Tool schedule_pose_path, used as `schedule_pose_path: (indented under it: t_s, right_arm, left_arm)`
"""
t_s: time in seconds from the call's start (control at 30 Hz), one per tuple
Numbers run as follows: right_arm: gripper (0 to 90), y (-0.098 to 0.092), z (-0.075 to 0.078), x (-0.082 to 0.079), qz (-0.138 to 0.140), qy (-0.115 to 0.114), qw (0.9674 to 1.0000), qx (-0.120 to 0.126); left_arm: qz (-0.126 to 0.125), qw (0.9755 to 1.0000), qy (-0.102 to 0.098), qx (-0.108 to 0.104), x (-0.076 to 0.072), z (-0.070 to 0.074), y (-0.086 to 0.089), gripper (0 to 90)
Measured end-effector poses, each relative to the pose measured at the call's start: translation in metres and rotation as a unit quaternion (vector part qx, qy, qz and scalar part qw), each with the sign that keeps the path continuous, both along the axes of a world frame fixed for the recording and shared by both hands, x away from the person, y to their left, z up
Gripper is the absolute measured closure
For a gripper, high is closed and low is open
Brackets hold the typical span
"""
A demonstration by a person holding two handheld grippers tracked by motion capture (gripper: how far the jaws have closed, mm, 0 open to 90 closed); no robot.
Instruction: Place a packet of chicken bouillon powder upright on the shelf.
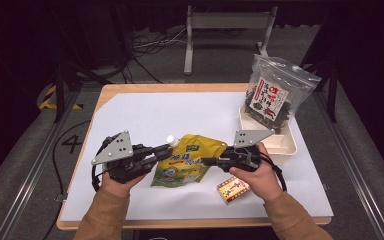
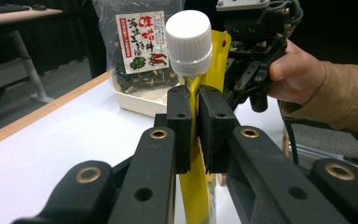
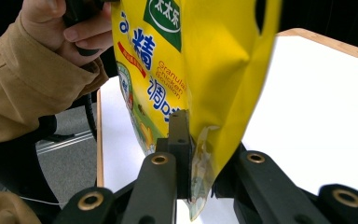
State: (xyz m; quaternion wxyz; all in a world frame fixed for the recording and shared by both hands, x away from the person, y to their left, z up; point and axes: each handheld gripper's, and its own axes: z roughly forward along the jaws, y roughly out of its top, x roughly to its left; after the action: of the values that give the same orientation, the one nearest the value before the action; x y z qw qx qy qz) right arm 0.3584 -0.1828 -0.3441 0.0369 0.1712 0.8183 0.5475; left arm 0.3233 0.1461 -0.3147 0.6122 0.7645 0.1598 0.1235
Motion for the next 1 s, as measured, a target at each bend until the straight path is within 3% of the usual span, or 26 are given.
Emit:
schedule_pose_path:
  t_s: [0.23,0.37,0.57,1.0]
  right_arm:
    - [82.9,-0.003,0.012,-0.006,-0.007,0.004,0.9999,-0.013]
    - [83.8,-0.007,0.019,-0.009,-0.019,0.001,0.9997,-0.013]
    - [83.9,-0.016,0.028,-0.01,-0.046,-0.013,0.9982,-0.037]
    - [83.9,-0.046,0.05,-0.005,-0.114,-0.023,0.9909,-0.068]
  left_arm:
    - [0.009,0.9998,0.008,-0.017,0.002,-0.002,0.008,75.7]
    - [0.022,0.9996,0.012,-0.013,0.004,-0.004,0.011,70.0]
    - [0.037,0.9992,0.016,-0.002,0.007,-0.007,0.013,66.1]
    - [0.071,0.9967,0.034,0.017,0.015,-0.015,0.017,59.3]
